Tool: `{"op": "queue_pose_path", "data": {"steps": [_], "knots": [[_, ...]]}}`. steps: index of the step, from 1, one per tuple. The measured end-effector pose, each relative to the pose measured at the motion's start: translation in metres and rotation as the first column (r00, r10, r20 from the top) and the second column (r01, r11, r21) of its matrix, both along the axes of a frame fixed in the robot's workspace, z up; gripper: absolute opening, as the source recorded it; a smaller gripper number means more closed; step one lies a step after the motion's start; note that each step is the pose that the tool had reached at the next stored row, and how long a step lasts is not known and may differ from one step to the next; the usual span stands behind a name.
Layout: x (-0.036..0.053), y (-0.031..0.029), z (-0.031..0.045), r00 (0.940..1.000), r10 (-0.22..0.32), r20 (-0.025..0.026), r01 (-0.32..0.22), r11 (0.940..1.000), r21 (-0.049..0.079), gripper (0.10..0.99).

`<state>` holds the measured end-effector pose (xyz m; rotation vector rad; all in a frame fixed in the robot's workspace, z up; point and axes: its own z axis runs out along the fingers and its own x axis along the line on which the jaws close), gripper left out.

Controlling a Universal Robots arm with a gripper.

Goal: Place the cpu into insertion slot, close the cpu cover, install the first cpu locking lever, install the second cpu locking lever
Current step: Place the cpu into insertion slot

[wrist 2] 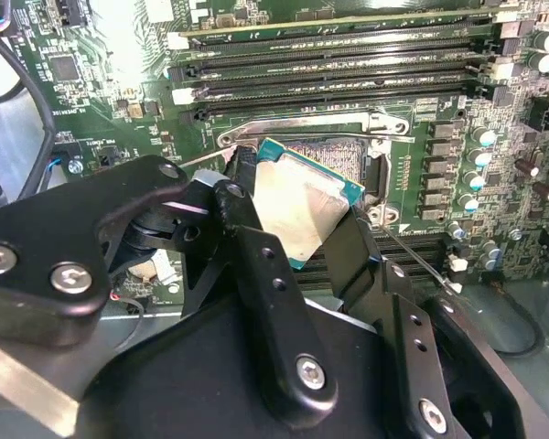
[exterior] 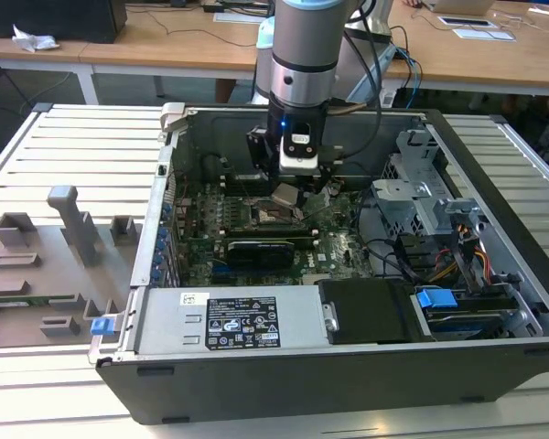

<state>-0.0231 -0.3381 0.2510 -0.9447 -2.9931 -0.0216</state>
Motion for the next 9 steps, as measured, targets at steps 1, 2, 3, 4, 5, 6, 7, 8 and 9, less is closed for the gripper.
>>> {"op": "queue_pose_path", "data": {"steps": [1, 2, 3, 4, 5, 6, 7, 8, 9], "knots": [[0.0000, 0.0000, 0.0000, 1.0000, -0.004, 0.0000, 0.004, 1.0000, -0.001, 0.541], [0.0000, 0.0000, 0.0000, 1.0000, -0.009, 0.0000, 0.009, 1.0000, -0.001, 0.541], [0.0000, 0.0000, 0.0000, 0.9999, -0.016, 0.0000, 0.016, 0.9999, -0.002, 0.541], [0.0000, 0.0000, -0.0001, 0.9997, -0.026, 0.0000, 0.026, 0.9997, -0.003, 0.541], [0.0000, 0.0000, -0.0001, 0.9996, -0.029, 0.0001, 0.029, 0.9996, -0.003, 0.541], [0.0000, 0.0000, -0.0001, 0.9994, -0.034, 0.0001, 0.034, 0.9994, -0.004, 0.541], [0.0000, 0.0000, -0.0001, 0.9992, -0.040, 0.0001, 0.040, 0.9992, -0.005, 0.541], [0.0000, 0.0000, -0.0001, 0.9990, -0.045, 0.0001, 0.045, 0.9990, -0.005, 0.541], [0.0000, 0.0000, -0.0001, 0.9988, -0.050, 0.0002, 0.050, 0.9988, -0.006, 0.541]]}}
